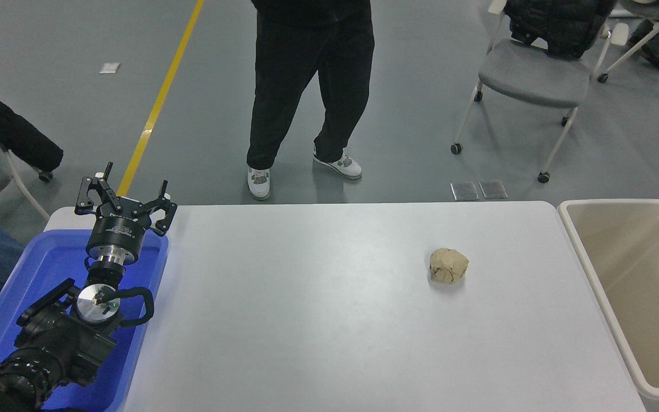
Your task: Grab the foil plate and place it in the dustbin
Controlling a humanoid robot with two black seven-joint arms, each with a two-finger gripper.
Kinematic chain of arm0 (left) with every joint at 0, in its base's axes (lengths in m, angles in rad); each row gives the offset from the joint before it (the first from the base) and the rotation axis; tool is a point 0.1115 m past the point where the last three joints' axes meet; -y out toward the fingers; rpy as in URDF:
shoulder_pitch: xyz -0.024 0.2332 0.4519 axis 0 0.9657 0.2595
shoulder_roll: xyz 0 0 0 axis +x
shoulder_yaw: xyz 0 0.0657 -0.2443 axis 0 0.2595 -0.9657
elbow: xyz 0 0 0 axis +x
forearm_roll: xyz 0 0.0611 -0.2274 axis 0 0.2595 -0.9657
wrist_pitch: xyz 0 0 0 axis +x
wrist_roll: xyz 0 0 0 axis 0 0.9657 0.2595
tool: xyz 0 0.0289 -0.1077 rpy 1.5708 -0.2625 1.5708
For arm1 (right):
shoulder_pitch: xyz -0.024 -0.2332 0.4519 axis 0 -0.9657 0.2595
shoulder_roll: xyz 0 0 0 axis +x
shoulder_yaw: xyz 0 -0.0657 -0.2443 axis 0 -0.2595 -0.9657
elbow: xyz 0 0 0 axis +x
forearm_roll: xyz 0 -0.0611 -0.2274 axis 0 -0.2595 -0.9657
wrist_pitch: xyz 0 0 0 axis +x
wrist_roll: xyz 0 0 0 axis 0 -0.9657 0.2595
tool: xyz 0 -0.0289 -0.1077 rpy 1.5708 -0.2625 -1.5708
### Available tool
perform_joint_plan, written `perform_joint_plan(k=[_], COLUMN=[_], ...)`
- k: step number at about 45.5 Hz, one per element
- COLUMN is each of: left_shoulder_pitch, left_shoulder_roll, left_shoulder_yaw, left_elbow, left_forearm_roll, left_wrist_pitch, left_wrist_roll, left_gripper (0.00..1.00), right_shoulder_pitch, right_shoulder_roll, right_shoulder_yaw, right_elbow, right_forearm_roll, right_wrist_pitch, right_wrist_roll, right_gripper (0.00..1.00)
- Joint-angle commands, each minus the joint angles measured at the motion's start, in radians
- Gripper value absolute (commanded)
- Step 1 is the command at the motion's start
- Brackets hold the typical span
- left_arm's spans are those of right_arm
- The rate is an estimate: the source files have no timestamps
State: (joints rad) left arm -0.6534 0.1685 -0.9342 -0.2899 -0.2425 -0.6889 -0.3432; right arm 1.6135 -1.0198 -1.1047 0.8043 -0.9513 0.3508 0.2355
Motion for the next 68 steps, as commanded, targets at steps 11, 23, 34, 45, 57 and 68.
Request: perform_joint_plan(k=[11, 23, 34, 45, 57, 68], left_shoulder_pitch=[0.000, 0.000, 0.000, 0.000, 0.000, 0.000], left_shoulder_roll=[-0.001, -0.001, 0.000, 0.000, -0.001, -0.001], left_shoulder_yaw=[0.000, -0.002, 0.000, 0.000, 0.000, 0.000], left_elbow=[0.000, 0.000, 0.000, 0.000, 0.000, 0.000], left_forearm_roll=[0.000, 0.000, 0.000, 0.000, 0.000, 0.000], left_wrist_pitch=[0.000, 0.000, 0.000, 0.000, 0.000, 0.000], left_wrist_roll=[0.001, 0.000, 0.000, 0.000, 0.000, 0.000], left_gripper=[0.99, 0.99, 0.99, 0.99, 0.99, 0.99], right_shoulder_pitch=[-0.512, -0.656, -0.773, -0.817, -0.860, -0.873], right_shoulder_roll=[0.023, 0.135, 0.256, 0.322, 0.363, 0.365], right_shoulder_yaw=[0.307, 0.329, 0.342, 0.342, 0.342, 0.344], right_elbow=[-0.157, -0.283, -0.445, -0.507, -0.590, -0.590], right_forearm_roll=[0.100, 0.216, 0.345, 0.390, 0.428, 0.431], right_wrist_pitch=[-0.222, -0.328, -0.400, -0.452, -0.486, -0.487], right_wrist_roll=[-0.004, -0.005, -0.007, -0.009, -0.022, -0.022], right_gripper=[0.00, 0.00, 0.00, 0.00, 0.00, 0.00])
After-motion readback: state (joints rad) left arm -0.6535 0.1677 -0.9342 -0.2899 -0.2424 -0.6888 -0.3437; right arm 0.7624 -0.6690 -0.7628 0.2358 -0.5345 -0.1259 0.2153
